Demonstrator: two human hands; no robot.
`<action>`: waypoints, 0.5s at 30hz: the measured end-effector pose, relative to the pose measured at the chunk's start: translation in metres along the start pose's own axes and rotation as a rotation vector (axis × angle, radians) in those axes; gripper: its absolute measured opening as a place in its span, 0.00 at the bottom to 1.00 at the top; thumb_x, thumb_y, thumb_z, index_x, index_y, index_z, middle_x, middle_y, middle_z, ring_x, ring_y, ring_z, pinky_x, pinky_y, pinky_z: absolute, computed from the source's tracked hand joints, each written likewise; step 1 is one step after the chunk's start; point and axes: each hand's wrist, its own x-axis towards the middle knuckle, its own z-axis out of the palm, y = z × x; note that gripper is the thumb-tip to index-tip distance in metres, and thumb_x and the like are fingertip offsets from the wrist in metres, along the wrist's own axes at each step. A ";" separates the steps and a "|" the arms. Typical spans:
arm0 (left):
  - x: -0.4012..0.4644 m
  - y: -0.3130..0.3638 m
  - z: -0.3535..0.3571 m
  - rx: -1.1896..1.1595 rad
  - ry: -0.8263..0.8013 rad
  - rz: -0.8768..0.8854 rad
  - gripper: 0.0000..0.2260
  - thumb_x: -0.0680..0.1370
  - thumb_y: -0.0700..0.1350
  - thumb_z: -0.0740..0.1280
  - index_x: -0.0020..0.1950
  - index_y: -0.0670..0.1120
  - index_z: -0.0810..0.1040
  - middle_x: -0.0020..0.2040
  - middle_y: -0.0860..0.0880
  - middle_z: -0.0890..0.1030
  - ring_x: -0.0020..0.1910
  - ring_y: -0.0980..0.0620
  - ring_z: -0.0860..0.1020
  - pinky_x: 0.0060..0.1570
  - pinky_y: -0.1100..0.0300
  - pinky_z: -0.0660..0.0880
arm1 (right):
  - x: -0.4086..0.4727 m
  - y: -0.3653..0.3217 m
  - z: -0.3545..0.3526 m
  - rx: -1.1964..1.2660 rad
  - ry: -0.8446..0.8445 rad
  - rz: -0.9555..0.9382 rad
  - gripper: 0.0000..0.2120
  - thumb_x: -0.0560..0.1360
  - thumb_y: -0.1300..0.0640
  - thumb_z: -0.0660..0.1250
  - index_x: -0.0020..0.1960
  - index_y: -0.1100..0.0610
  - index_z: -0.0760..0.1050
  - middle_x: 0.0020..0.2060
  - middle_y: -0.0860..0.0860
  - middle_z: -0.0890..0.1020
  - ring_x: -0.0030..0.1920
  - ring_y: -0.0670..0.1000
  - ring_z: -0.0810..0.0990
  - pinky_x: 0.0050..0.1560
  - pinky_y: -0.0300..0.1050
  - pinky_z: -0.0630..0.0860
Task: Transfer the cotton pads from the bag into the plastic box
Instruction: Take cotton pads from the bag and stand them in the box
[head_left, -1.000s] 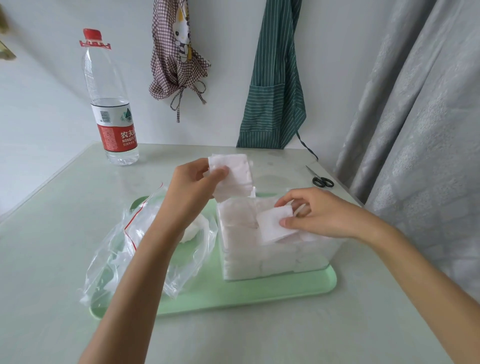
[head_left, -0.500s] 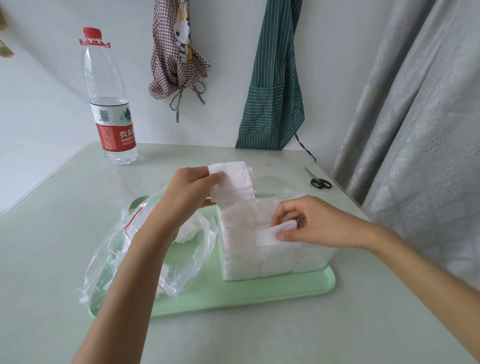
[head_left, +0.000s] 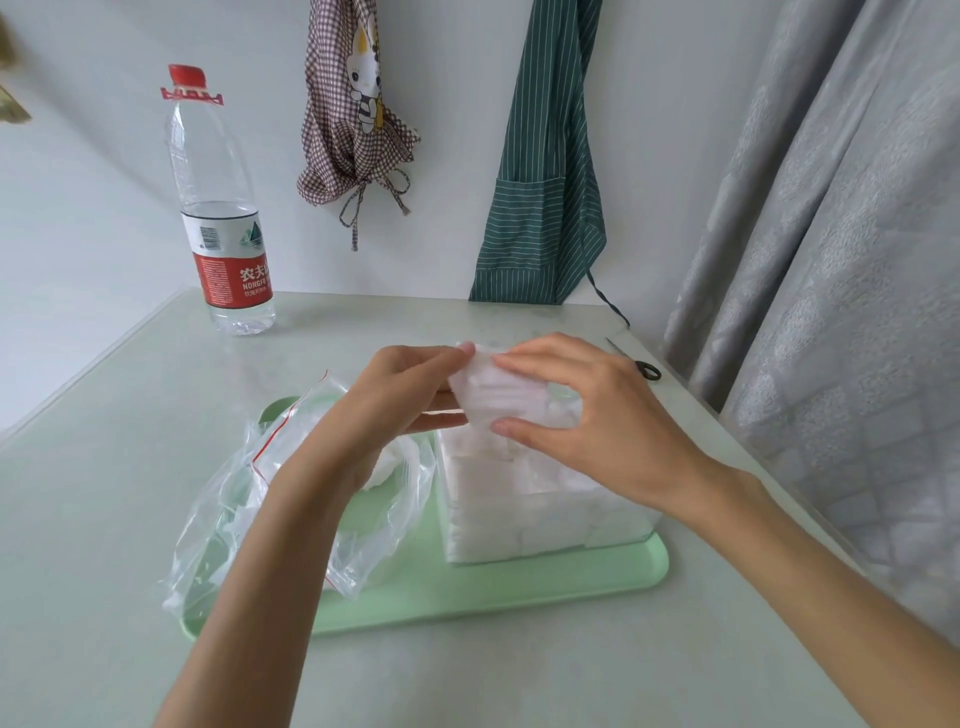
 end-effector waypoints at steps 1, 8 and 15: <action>0.000 0.001 -0.001 -0.009 -0.031 -0.004 0.11 0.80 0.48 0.61 0.51 0.46 0.82 0.47 0.49 0.85 0.47 0.54 0.83 0.47 0.64 0.80 | 0.001 0.002 0.001 0.005 0.024 0.008 0.20 0.70 0.50 0.74 0.61 0.51 0.78 0.53 0.41 0.78 0.51 0.40 0.76 0.55 0.37 0.72; -0.002 0.003 -0.006 0.067 -0.148 0.007 0.16 0.71 0.43 0.72 0.58 0.50 0.80 0.49 0.53 0.85 0.51 0.59 0.82 0.50 0.67 0.77 | 0.007 0.003 -0.003 0.302 0.020 0.141 0.08 0.73 0.58 0.70 0.52 0.56 0.83 0.47 0.46 0.80 0.48 0.44 0.80 0.52 0.41 0.78; 0.003 -0.005 0.000 0.114 -0.034 0.026 0.06 0.76 0.40 0.68 0.51 0.47 0.82 0.44 0.51 0.86 0.45 0.57 0.83 0.45 0.66 0.79 | 0.001 0.009 0.007 0.610 0.075 0.507 0.08 0.79 0.59 0.63 0.43 0.55 0.79 0.31 0.39 0.78 0.35 0.40 0.78 0.46 0.41 0.80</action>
